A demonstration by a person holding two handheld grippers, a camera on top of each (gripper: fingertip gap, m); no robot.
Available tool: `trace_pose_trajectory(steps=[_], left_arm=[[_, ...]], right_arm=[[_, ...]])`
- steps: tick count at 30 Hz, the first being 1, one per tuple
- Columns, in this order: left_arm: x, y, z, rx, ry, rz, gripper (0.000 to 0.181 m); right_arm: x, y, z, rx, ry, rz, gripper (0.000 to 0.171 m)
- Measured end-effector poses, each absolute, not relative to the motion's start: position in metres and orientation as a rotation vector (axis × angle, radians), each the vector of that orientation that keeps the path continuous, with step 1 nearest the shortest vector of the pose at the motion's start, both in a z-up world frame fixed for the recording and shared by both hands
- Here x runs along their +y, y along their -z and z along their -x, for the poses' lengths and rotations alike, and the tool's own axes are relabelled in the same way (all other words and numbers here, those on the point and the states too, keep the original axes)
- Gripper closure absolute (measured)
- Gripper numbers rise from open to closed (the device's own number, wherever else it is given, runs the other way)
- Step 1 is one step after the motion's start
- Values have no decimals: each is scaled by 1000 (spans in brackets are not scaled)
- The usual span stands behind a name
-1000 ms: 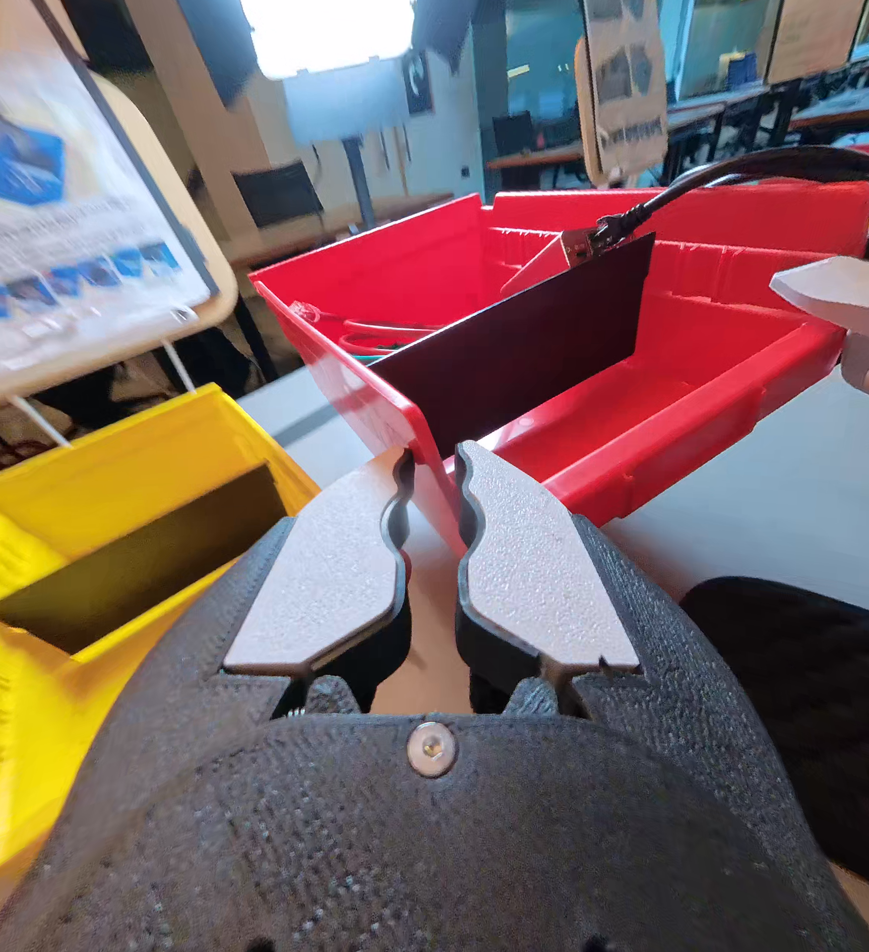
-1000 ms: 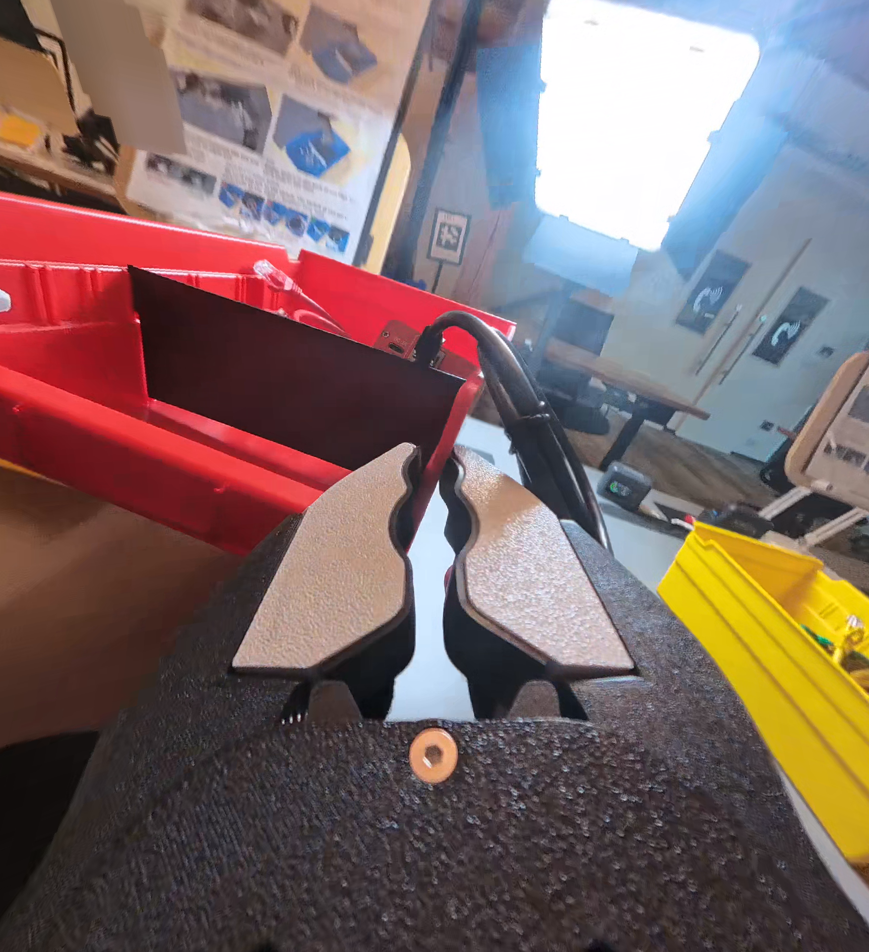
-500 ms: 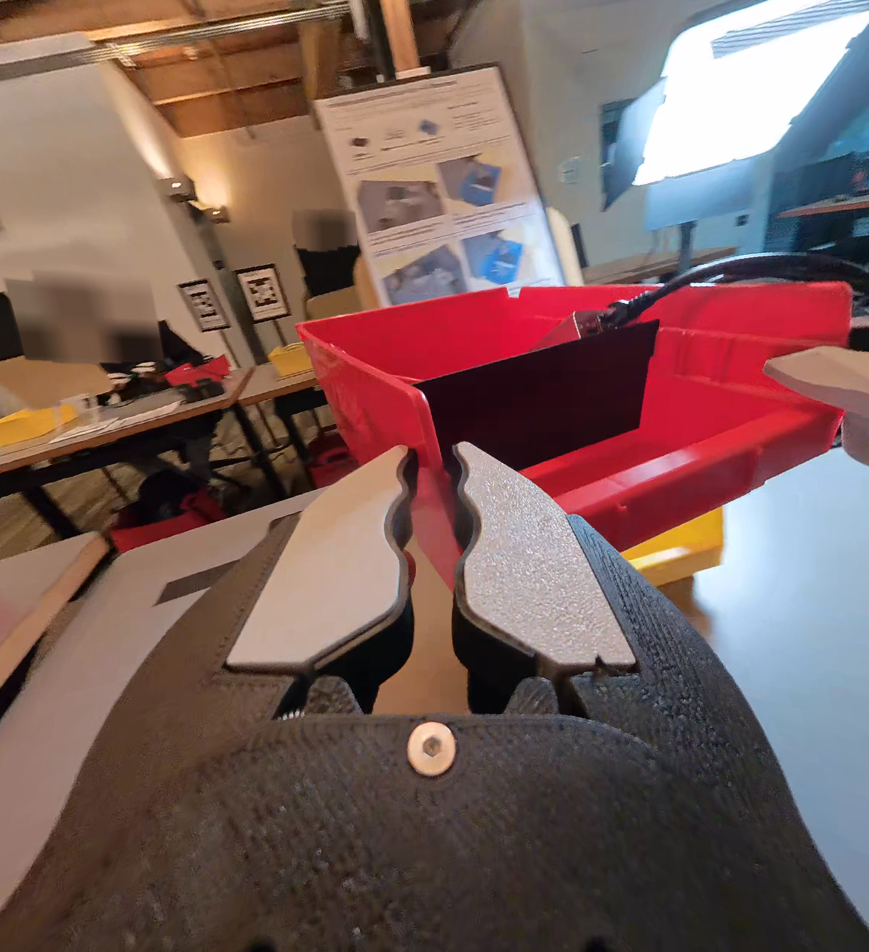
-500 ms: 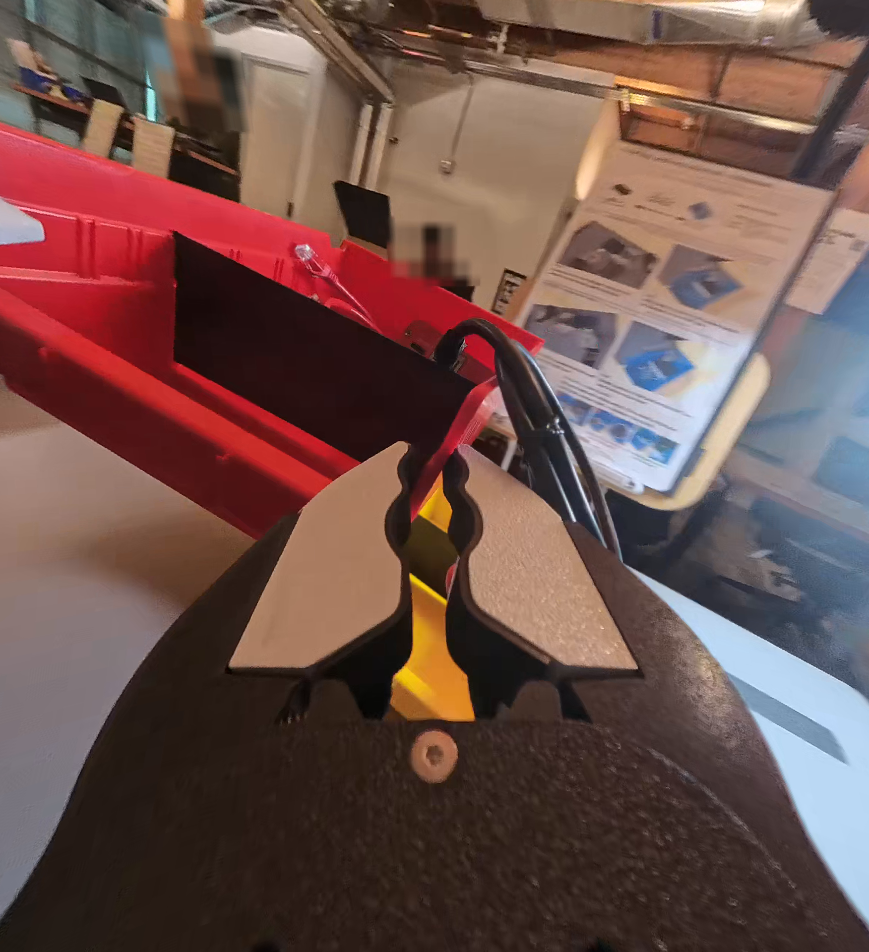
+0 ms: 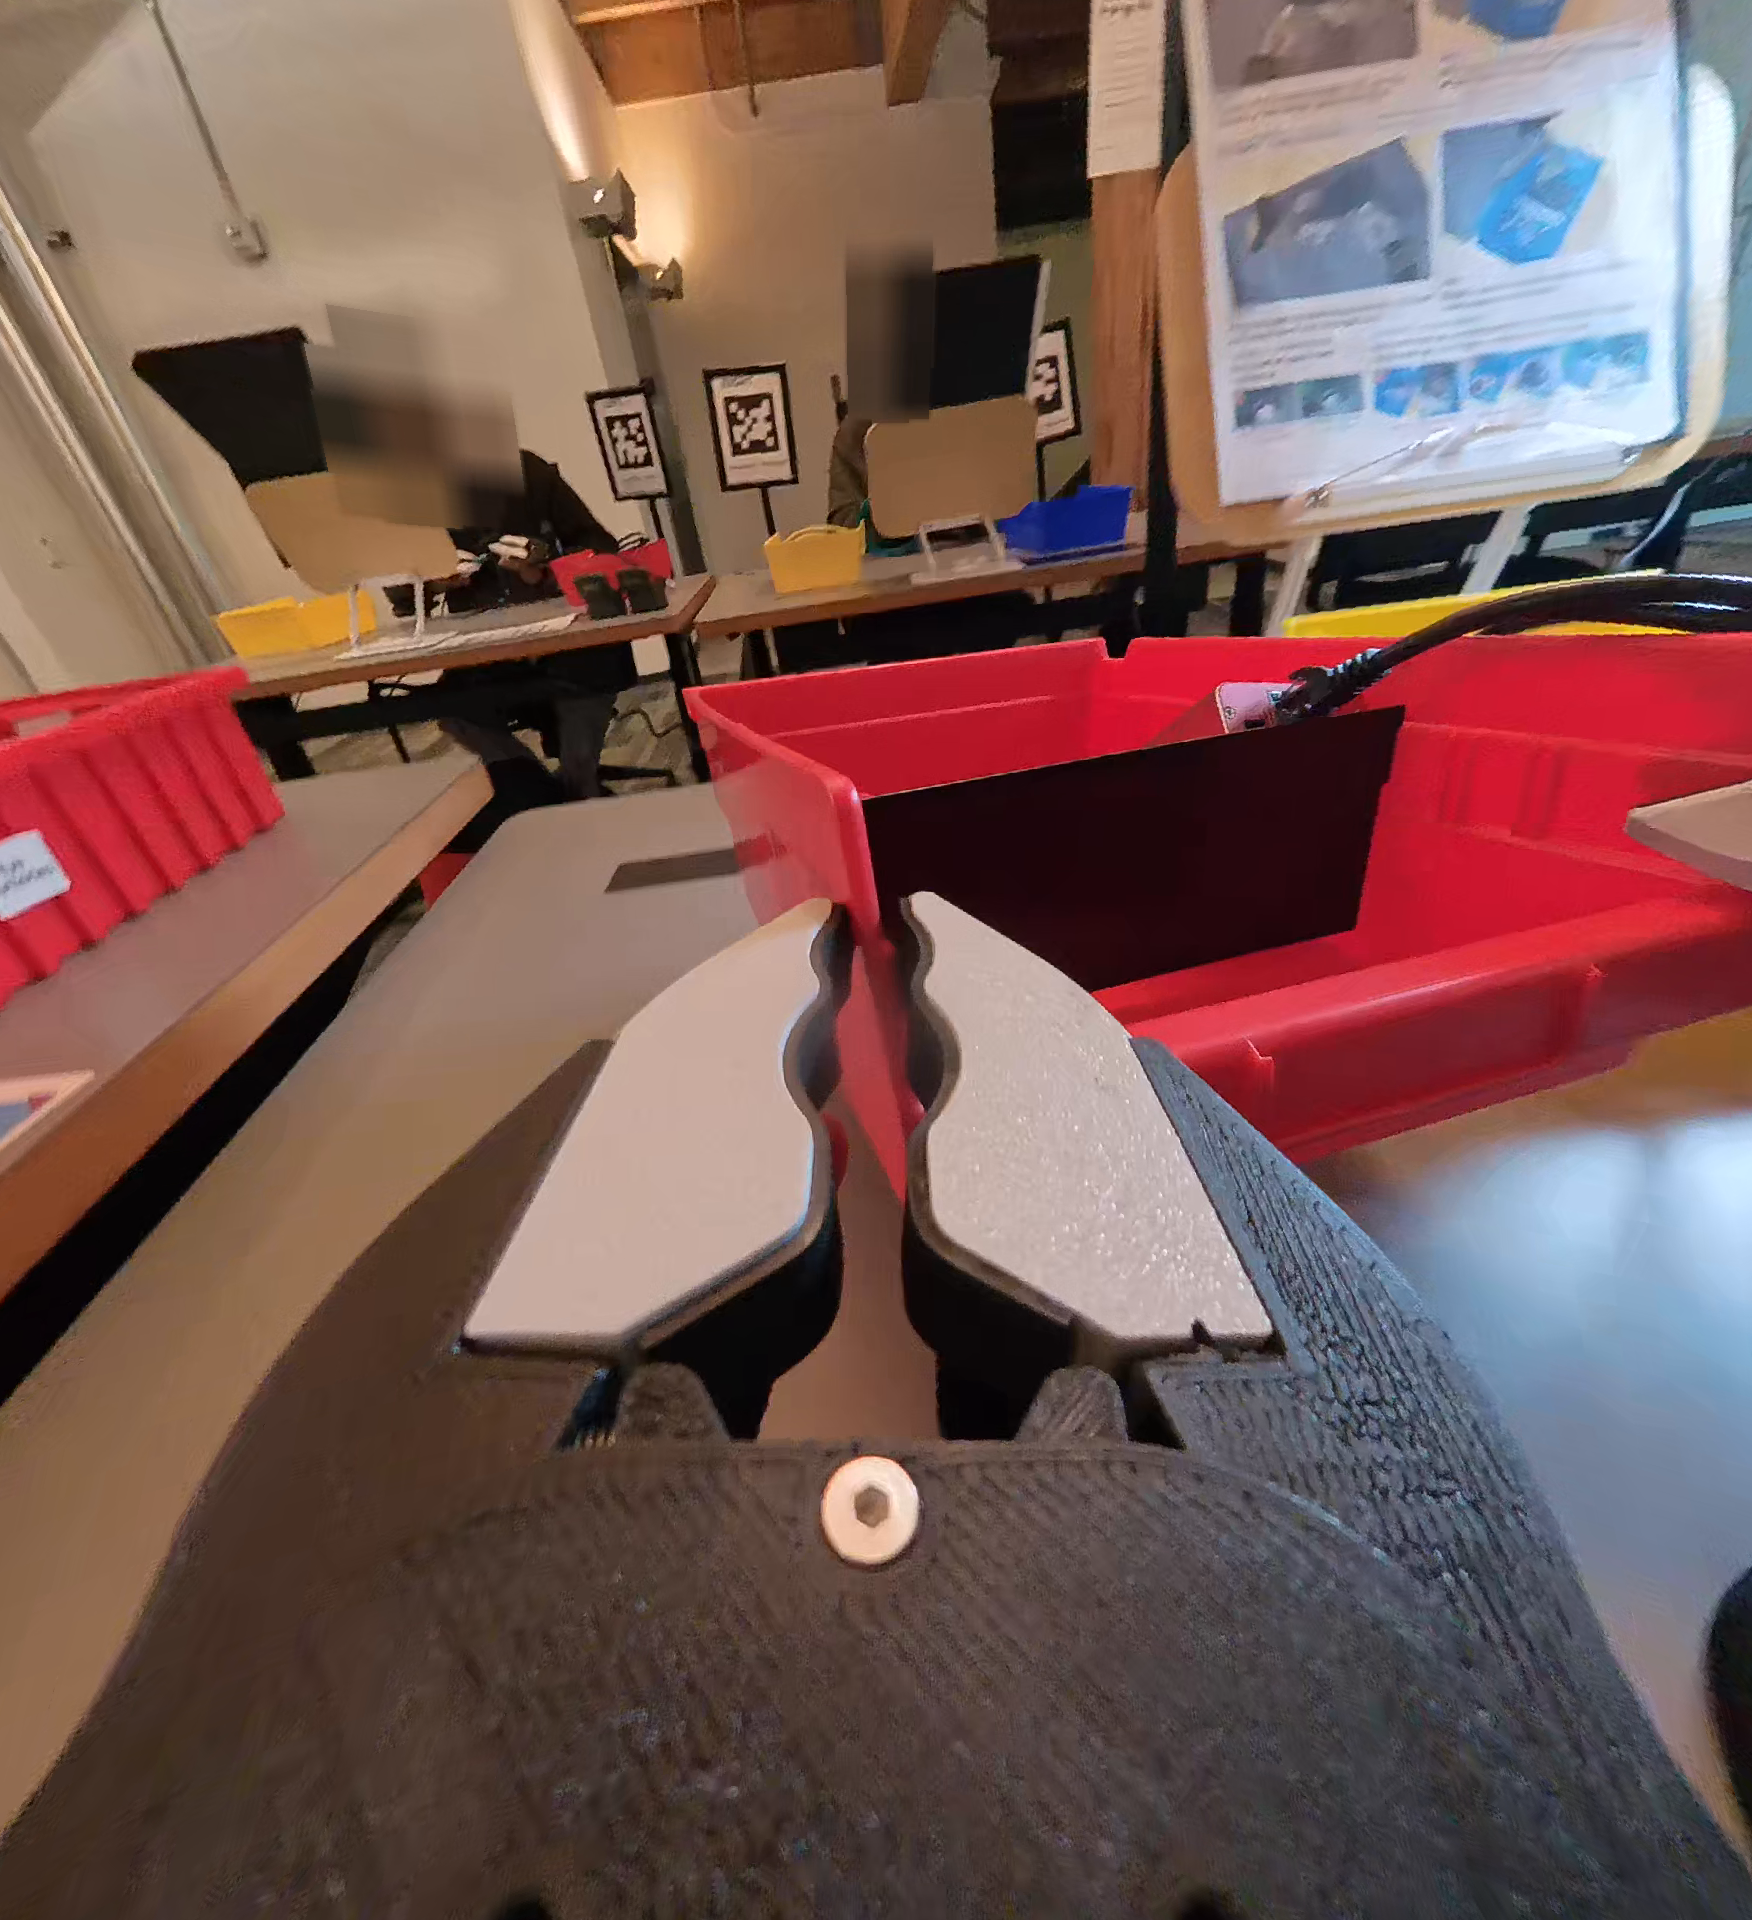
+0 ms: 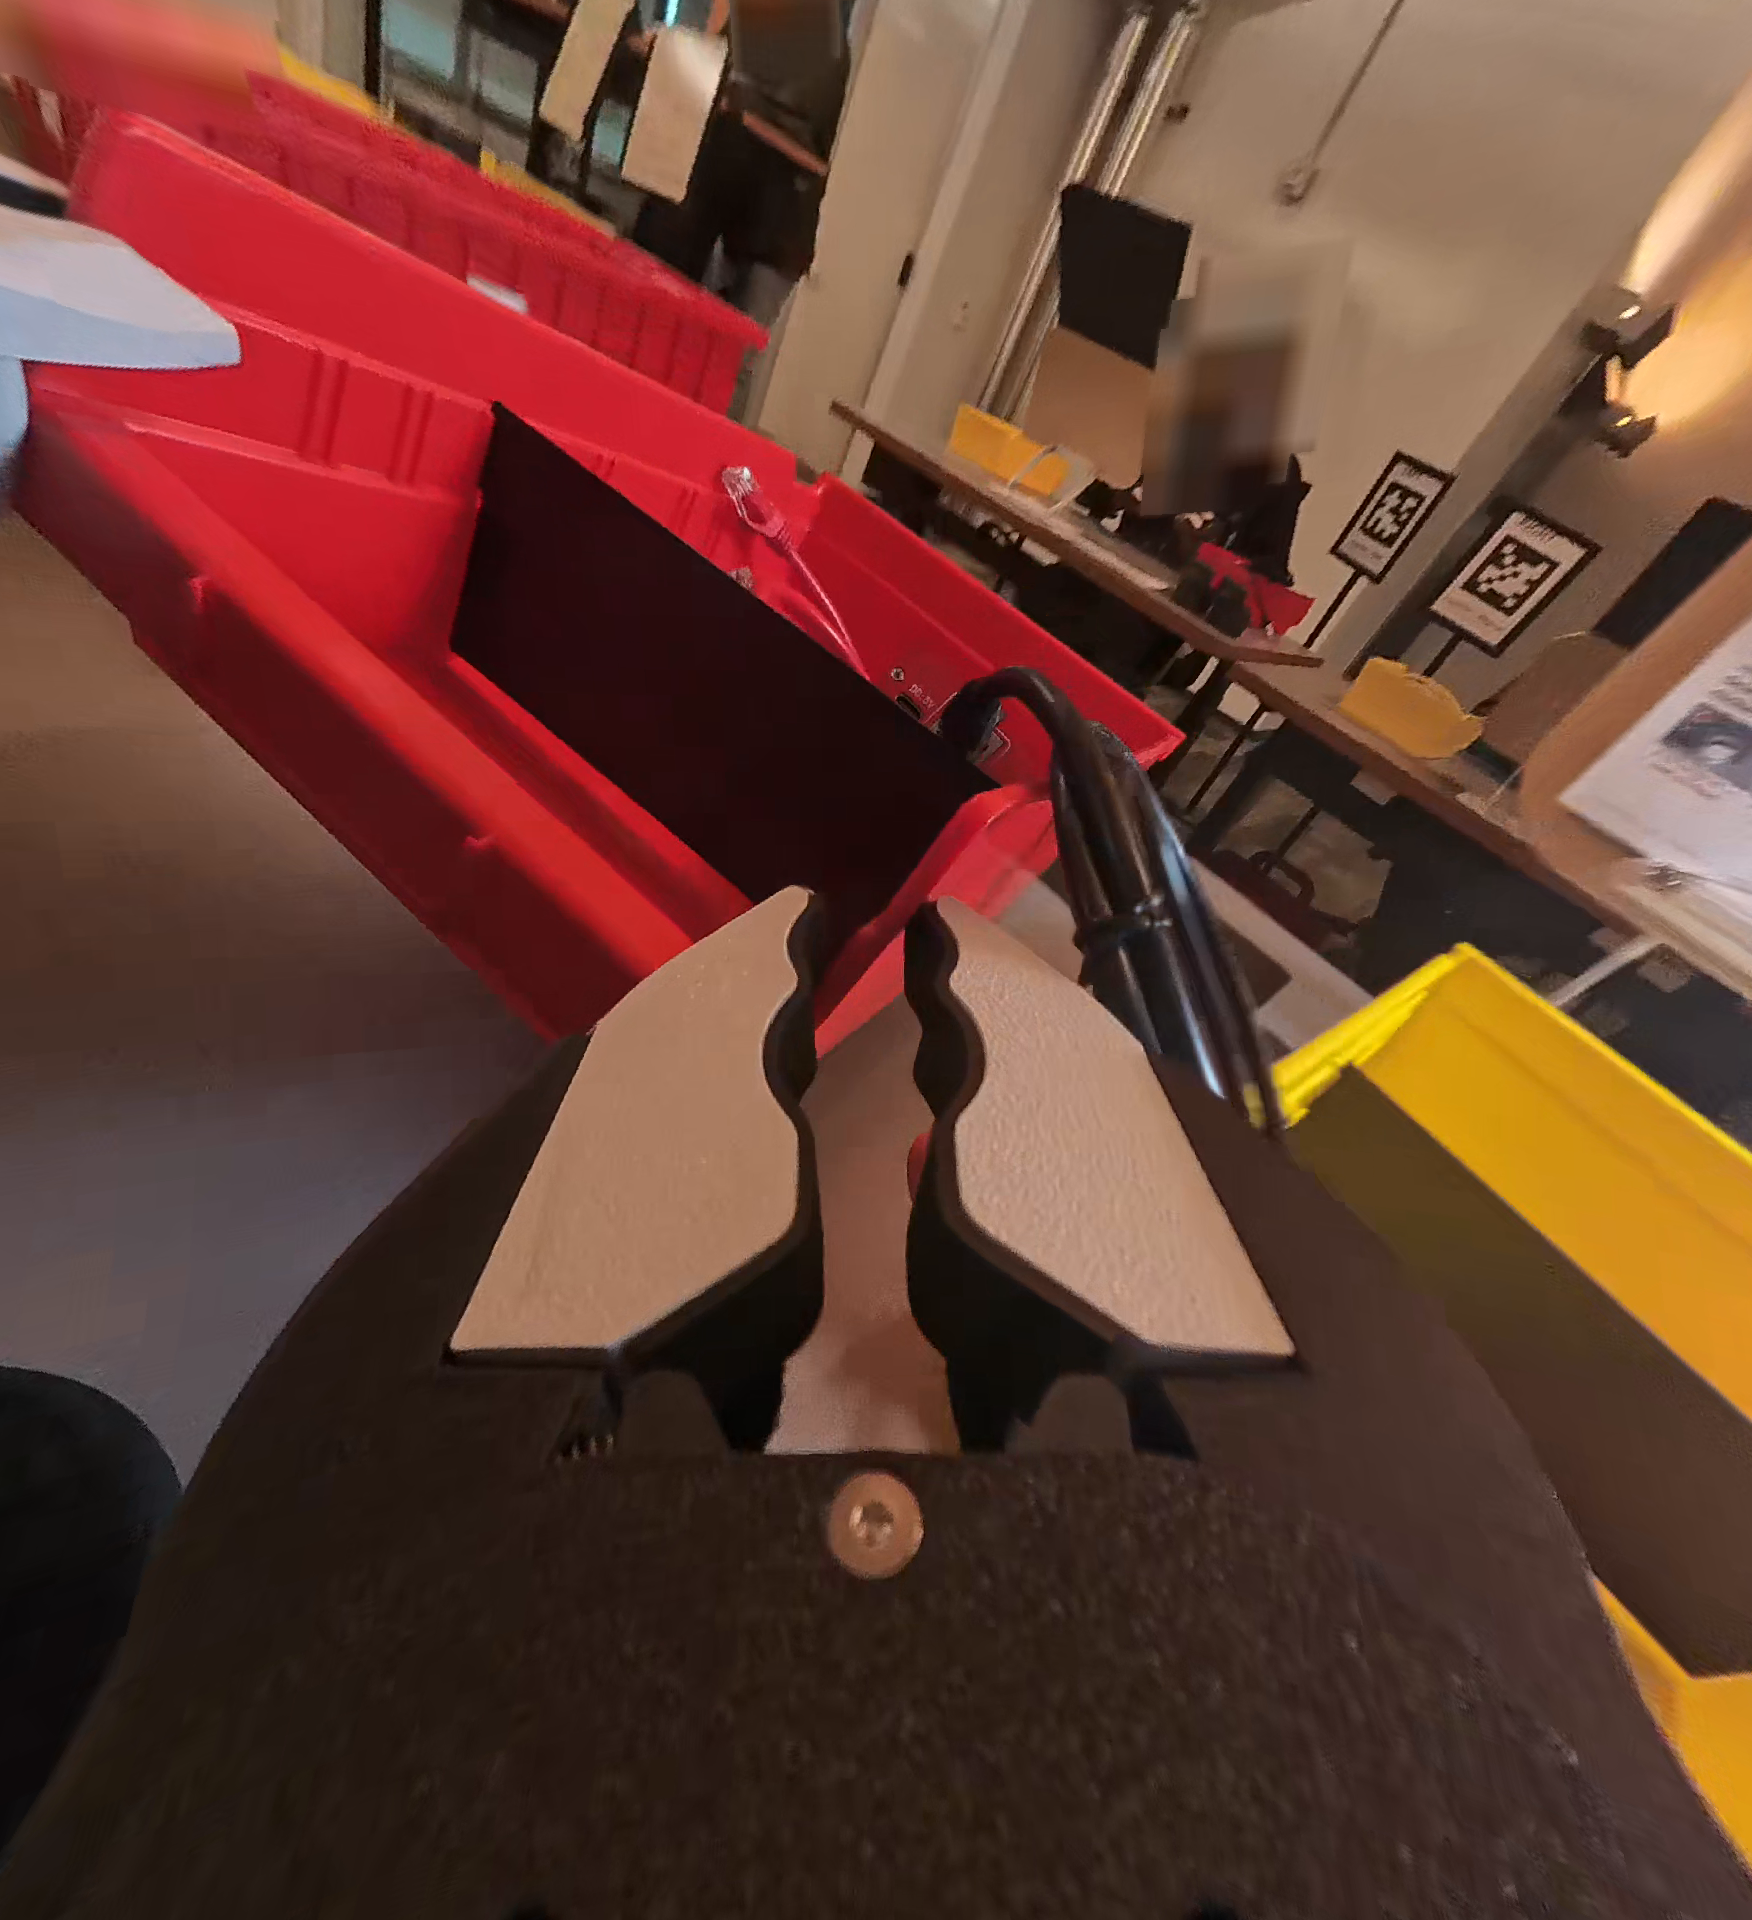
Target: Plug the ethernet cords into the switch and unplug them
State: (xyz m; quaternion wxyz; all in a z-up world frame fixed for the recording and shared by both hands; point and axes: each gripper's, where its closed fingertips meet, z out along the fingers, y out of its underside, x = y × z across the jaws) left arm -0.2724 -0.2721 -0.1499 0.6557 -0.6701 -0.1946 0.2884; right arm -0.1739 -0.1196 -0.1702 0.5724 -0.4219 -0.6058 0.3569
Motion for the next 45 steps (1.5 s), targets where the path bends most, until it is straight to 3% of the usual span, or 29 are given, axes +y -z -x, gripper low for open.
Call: trace_pose_trajectory(steps=[9, 11, 14, 17, 20, 22, 26, 28, 29, 30, 31, 45], left_arm=[[-287, 206, 313, -654, -672, 1635, 176], [-281, 230, 313, -660, -566, 1774, 160], [-284, 210, 307, -584, -602, 1720, 144], [-286, 179, 296, -413, -750, 1753, 138], [-267, 182, 268, -226, -672, 1978, 140], [-251, 195, 249, -116, -576, 2116, 132], [-220, 232, 224, 158, -526, 2323, 134], [-208, 254, 223, 311, -571, 2413, 135], [-204, 264, 224, 367, -587, 2452, 135], [-199, 272, 227, 415, -613, 2473, 136], [-195, 274, 232, 450, -669, 2469, 145], [-174, 274, 230, 588, -721, 2330, 148]], right_arm=[[-138, 230, 199, -1733, -744, 1117, 150], [-144, 242, 191, -1794, -766, 1143, 150], [-151, 242, 161, -1888, -764, 1118, 136], [-149, 223, 120, -1994, -852, 1130, 136], [-102, 200, 90, -2010, -794, 1149, 135], [-51, 200, 81, -2021, -598, 1145, 125], [19, 239, 79, -2175, -245, 1147, 106], [33, 263, 85, -2249, -147, 1136, 111], [39, 272, 89, -2259, -119, 1151, 133], [40, 280, 89, -2293, -125, 1163, 139], [41, 281, 89, -2310, -139, 1149, 140], [105, 275, -60, -2109, -56, 1298, 138]])
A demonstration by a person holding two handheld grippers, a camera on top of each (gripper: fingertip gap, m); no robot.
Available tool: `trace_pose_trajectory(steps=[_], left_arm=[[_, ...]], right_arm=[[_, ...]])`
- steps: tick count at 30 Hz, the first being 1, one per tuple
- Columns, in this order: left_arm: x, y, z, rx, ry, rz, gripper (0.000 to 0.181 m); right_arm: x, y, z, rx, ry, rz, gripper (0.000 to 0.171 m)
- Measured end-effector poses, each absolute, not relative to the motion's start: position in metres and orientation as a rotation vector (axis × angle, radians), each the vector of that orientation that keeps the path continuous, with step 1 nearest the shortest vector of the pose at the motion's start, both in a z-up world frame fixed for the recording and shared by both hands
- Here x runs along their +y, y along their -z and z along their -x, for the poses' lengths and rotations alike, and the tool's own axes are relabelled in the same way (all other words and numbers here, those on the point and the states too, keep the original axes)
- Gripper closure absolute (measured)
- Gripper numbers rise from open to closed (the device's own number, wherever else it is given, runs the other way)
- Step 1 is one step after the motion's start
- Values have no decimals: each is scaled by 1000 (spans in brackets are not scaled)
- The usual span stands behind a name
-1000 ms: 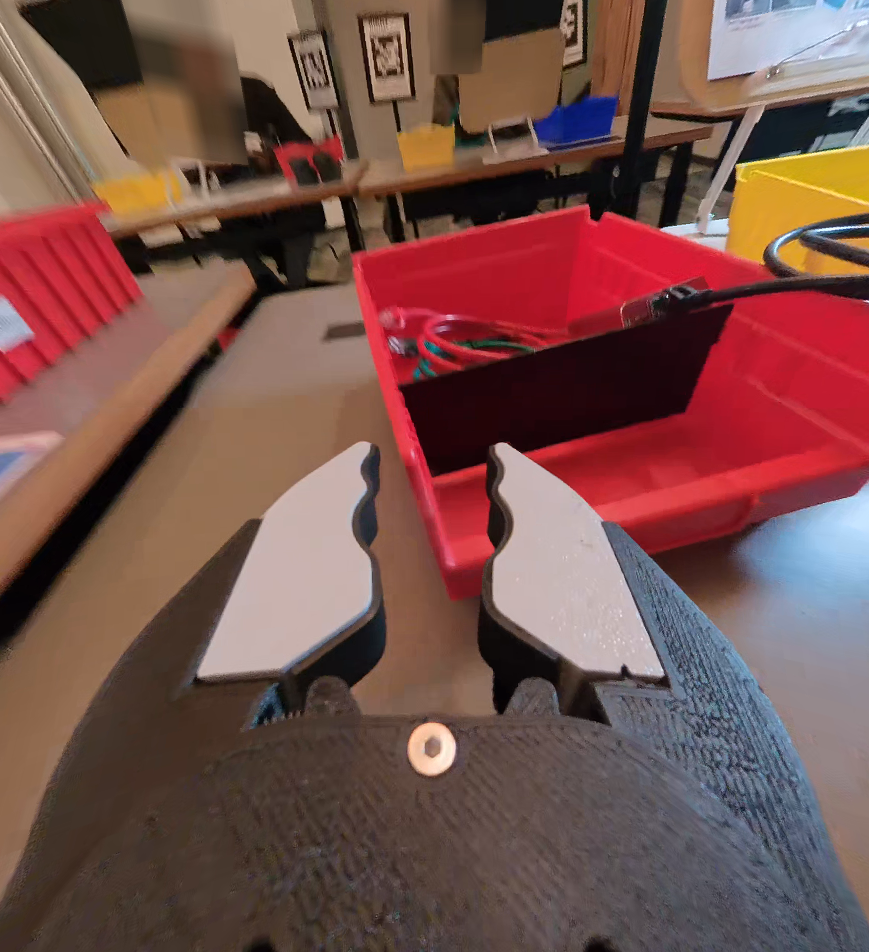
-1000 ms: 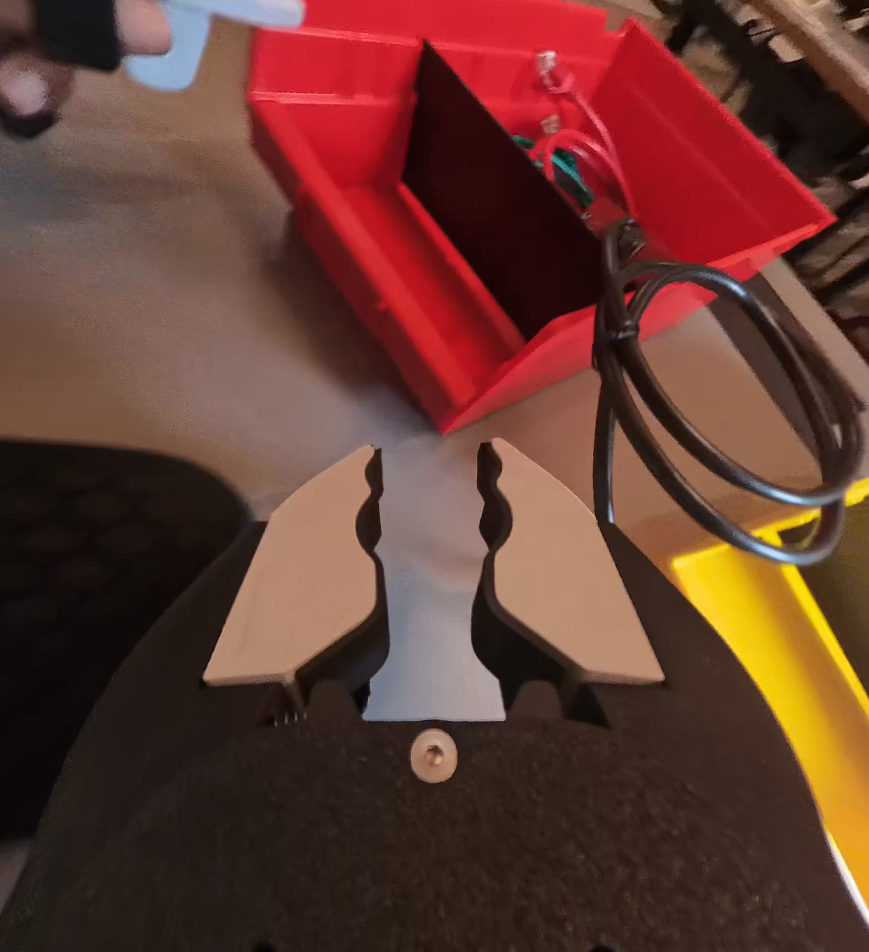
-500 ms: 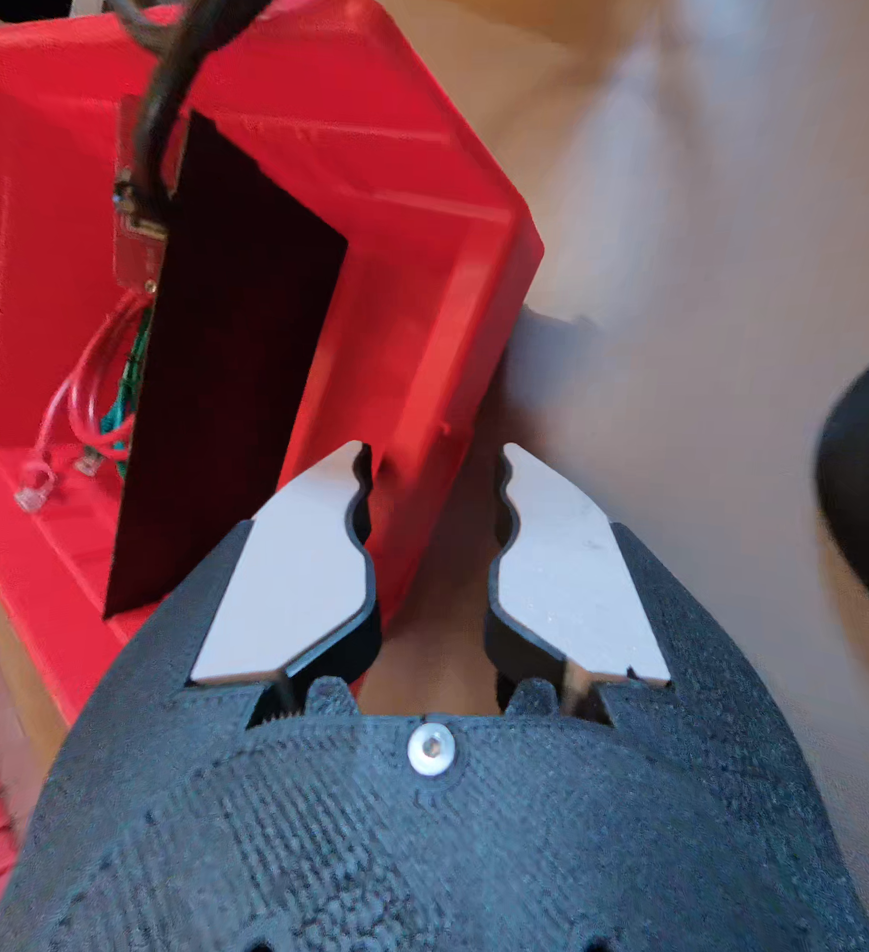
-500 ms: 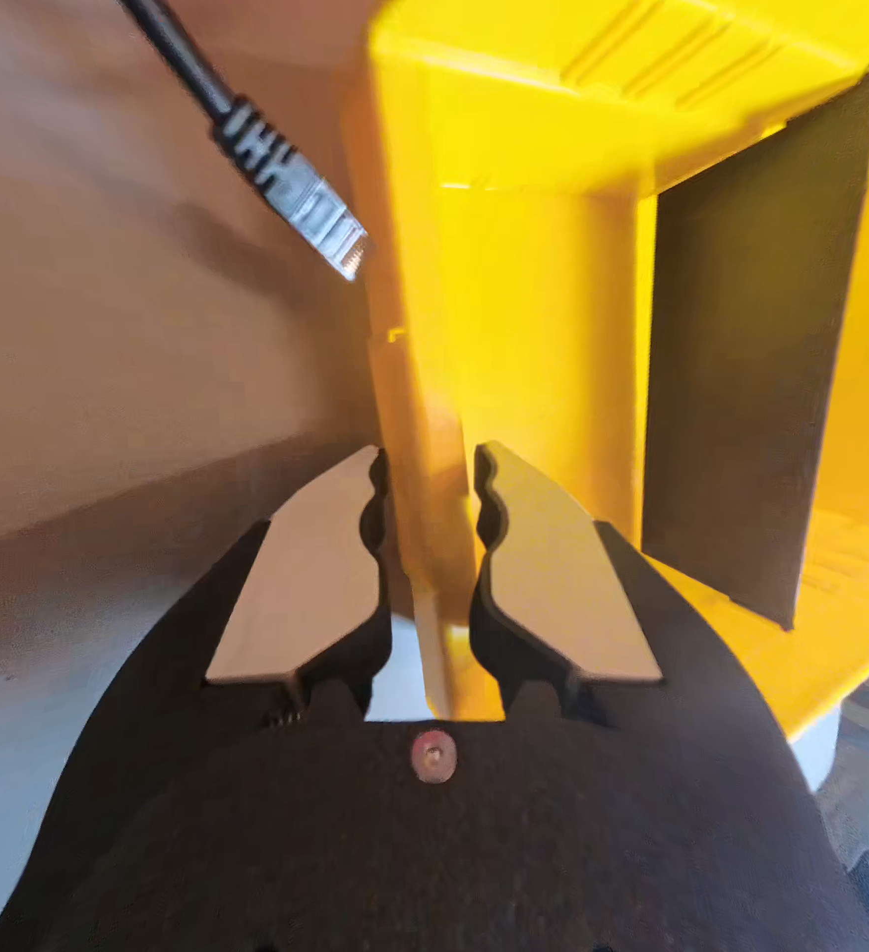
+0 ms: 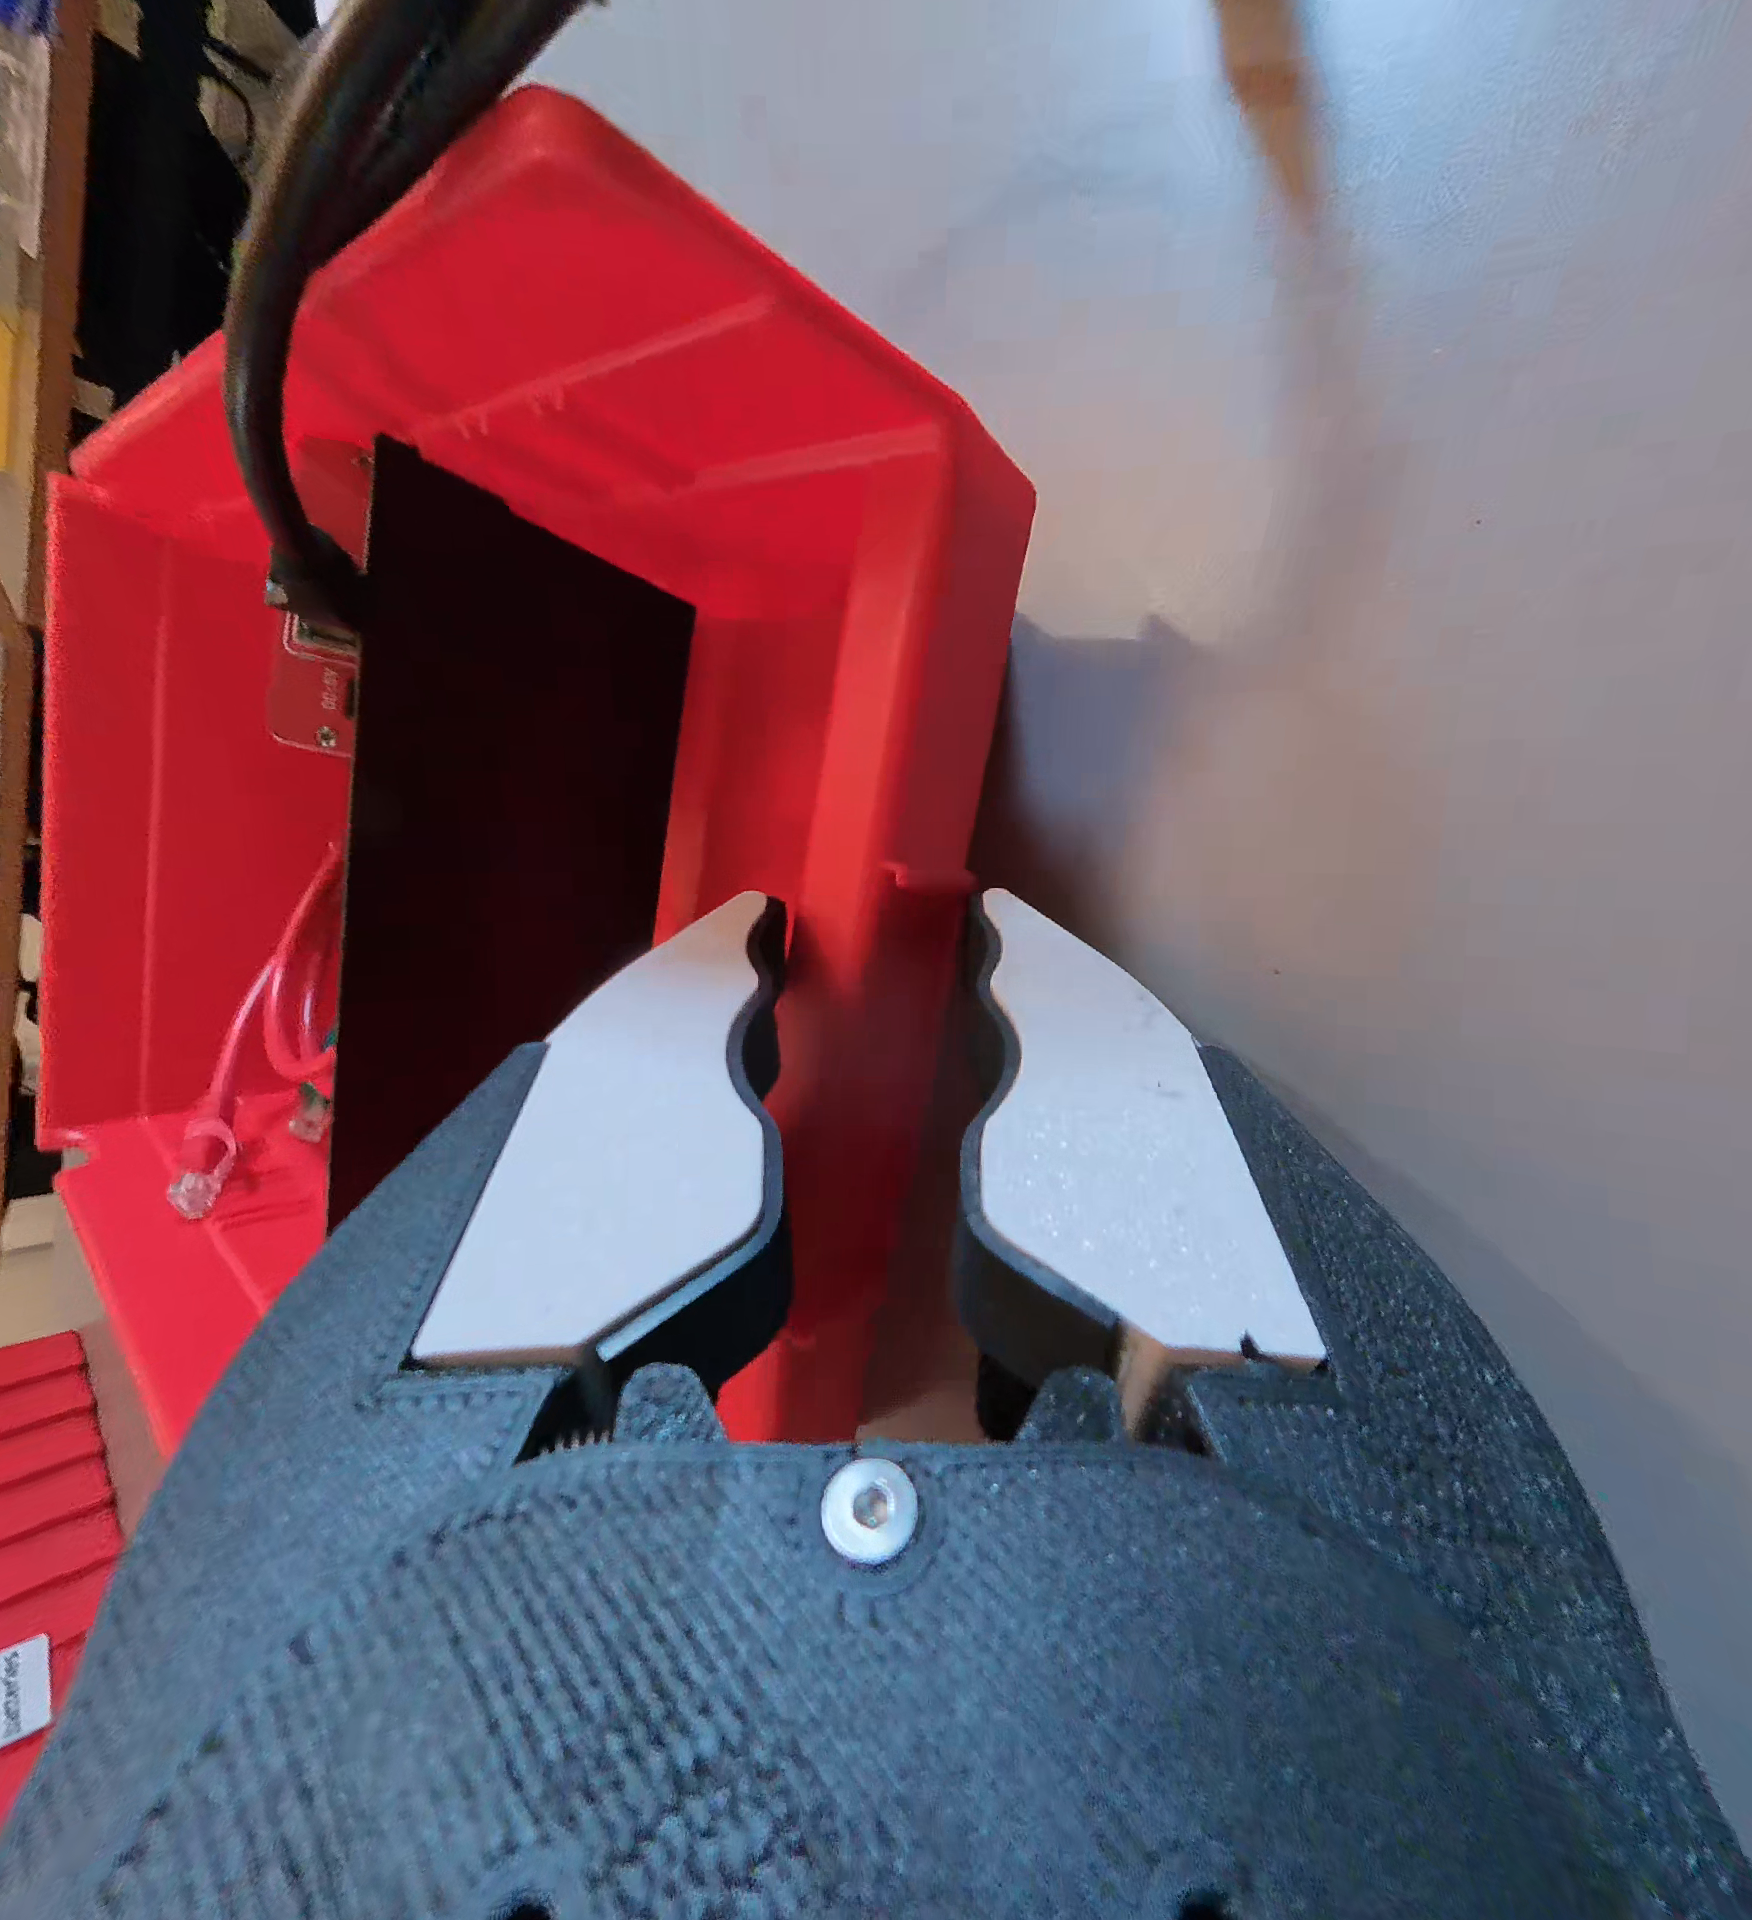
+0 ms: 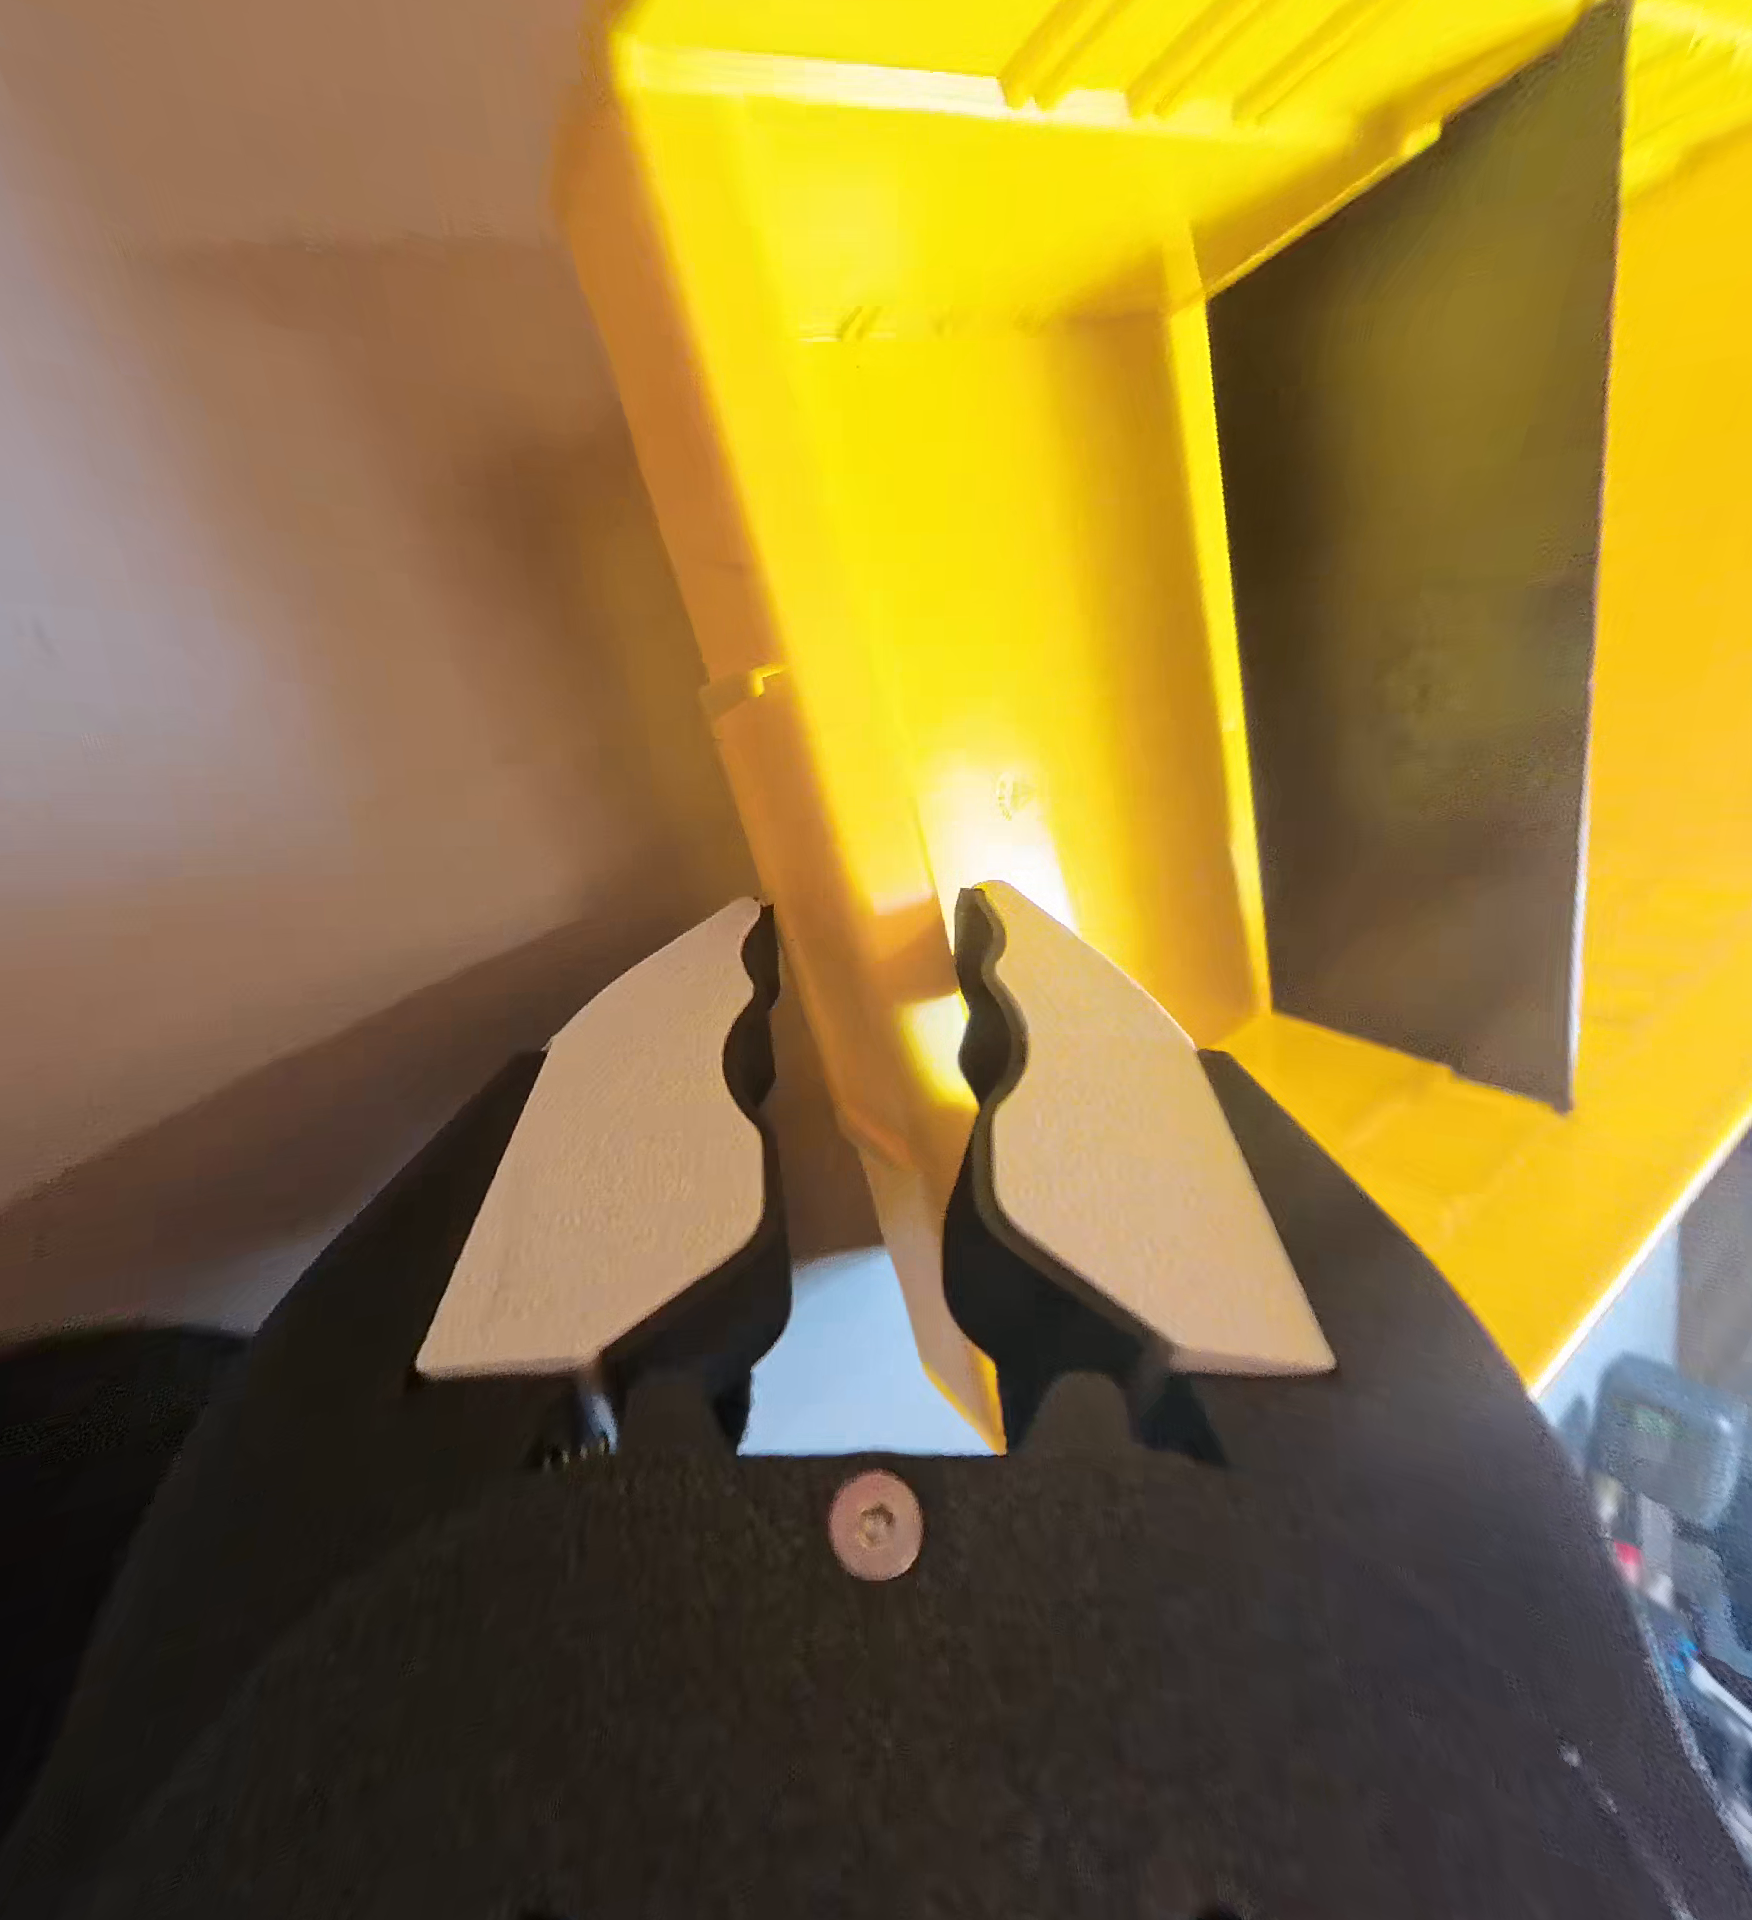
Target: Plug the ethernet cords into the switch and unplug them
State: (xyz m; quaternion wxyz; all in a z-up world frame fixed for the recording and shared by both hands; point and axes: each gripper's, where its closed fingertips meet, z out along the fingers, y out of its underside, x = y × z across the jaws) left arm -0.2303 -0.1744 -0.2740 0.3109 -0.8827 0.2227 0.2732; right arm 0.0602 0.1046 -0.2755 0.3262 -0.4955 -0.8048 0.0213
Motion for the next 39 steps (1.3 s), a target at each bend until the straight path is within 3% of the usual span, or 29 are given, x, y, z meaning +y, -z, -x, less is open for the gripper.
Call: trace_pose_trajectory(steps=[7, 17, 21, 27, 33, 39], left_arm=[[-150, 273, 233, 629, -663, 2257, 149], [-111, 272, 268, 629, -645, 2231, 148], [-109, 257, 269, 484, -575, 2189, 144], [-103, 196, 287, 311, -582, 2037, 148], [-72, 190, 334, 447, -816, 2192, 150], [-42, 201, 327, 666, -725, 2273, 148]], right_arm=[[173, 277, -102, -2056, 46, 1276, 140], [258, 275, -83, -1964, 142, 1349, 137], [228, 240, -66, -1760, -136, 1405, 129], [160, 205, -49, -1589, -533, 1364, 139], [106, 213, -30, -1608, -704, 1301, 146], [101, 236, -30, -1651, -718, 1317, 147]])
